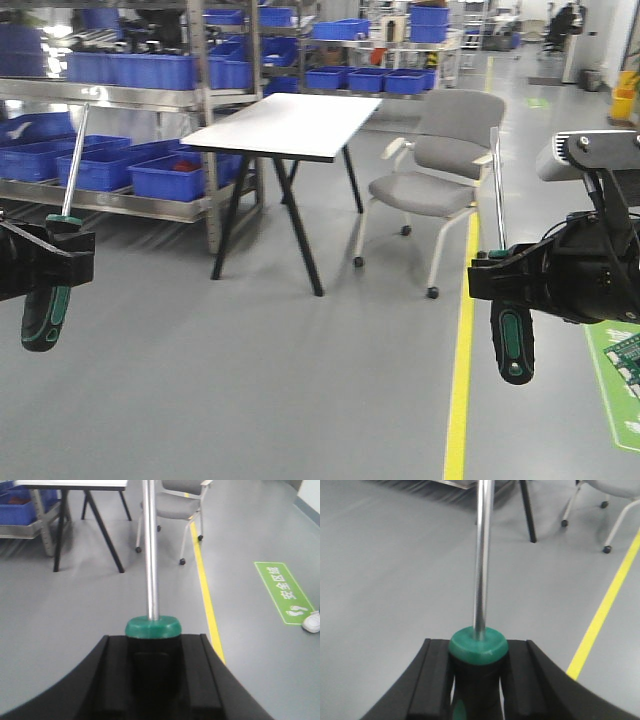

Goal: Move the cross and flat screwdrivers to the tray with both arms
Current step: 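Turn the base away from the table holding both screwdrivers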

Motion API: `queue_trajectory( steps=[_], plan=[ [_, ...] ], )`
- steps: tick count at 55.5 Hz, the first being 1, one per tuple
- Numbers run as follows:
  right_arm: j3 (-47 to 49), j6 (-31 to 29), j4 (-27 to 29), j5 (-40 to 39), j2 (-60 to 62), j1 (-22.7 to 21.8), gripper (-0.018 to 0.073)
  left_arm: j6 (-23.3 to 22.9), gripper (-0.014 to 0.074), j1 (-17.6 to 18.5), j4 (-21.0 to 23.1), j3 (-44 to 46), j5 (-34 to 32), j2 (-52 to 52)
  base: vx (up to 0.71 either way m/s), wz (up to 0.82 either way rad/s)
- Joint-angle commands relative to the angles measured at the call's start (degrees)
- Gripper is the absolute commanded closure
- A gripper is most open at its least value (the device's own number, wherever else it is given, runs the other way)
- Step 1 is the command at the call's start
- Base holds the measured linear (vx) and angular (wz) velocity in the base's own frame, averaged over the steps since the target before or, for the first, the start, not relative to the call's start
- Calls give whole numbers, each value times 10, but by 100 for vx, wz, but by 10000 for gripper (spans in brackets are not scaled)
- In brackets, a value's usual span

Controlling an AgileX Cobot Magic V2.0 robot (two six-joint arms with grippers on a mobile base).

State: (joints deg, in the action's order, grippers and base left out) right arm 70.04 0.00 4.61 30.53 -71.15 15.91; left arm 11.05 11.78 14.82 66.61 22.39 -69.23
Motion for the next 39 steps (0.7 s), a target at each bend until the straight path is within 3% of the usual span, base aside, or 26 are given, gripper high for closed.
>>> queue_trajectory(
  steps=[1, 18, 39],
  plan=[
    [16, -4, -2, -51, 17, 0, 567, 0, 596, 3, 10, 19, -54, 13, 31, -38],
    [16, -4, -2, -51, 17, 0, 567, 0, 596, 3, 10, 19, -55, 13, 37, -21],
    [16, -4, -2, -51, 17, 0, 567, 0, 596, 3, 10, 19, -55, 13, 47, 14]
  ],
)
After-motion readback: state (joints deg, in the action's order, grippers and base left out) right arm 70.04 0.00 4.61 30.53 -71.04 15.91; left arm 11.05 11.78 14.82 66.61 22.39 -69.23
